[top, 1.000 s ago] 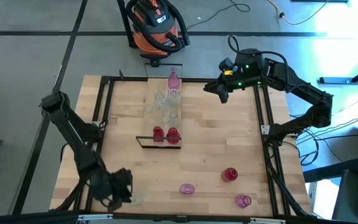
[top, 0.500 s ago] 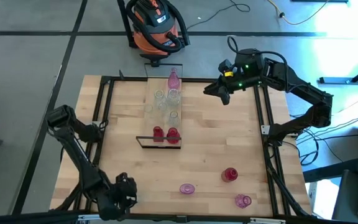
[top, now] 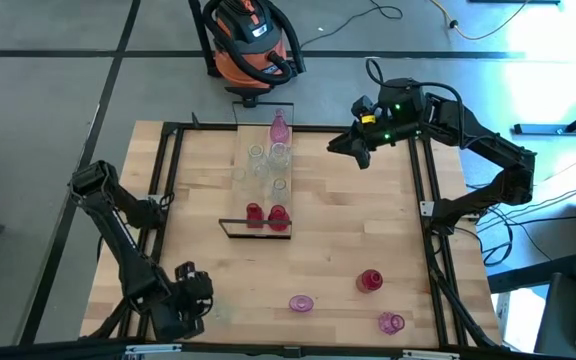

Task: Sort vases onto shelf
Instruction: Put the transparent vase on the shelf

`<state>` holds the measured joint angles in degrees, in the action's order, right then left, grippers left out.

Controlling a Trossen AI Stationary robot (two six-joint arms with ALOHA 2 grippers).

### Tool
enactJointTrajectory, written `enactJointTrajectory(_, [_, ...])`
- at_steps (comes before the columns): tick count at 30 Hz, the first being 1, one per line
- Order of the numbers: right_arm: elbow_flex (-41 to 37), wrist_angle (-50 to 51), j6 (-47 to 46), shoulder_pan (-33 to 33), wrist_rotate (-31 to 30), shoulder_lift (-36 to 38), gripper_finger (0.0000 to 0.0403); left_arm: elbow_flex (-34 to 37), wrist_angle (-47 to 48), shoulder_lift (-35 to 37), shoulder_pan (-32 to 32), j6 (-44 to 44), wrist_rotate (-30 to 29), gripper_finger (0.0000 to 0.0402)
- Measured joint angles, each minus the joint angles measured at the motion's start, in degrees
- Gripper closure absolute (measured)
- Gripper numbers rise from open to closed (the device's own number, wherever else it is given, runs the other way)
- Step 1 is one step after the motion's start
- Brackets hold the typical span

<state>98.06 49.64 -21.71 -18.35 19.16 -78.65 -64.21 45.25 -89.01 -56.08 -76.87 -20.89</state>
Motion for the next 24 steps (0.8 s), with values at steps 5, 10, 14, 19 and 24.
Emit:
enactJointTrajectory(5, [0.0,0.0,0.0,0.0,0.0,0.0,0.0312,-0.2,-0.2,0.0,0.4,2.2,1.0,0.0332])
enactJointTrajectory(10, [0.0,0.0,-0.1,0.0,0.0,0.0,0.0312,-0.2,-1.0,0.0,0.7,2.4,1.1,0.033])
enactJointTrajectory(14, [0.0,0.0,-0.1,0.0,0.0,0.0,0.0312,-0.2,-2.1,0.0,1.0,2.6,1.1,0.0329])
enactJointTrajectory(19, [0.0,0.0,-0.1,0.0,0.0,0.0,0.0312,-0.2,-4.8,0.0,2.3,5.4,2.5,0.0329])
enactJointTrajectory(24, [0.0,0.0,-0.4,0.0,0.0,0.0,0.0312,-0.2,-6.3,0.0,0.6,5.4,2.0,0.0328])
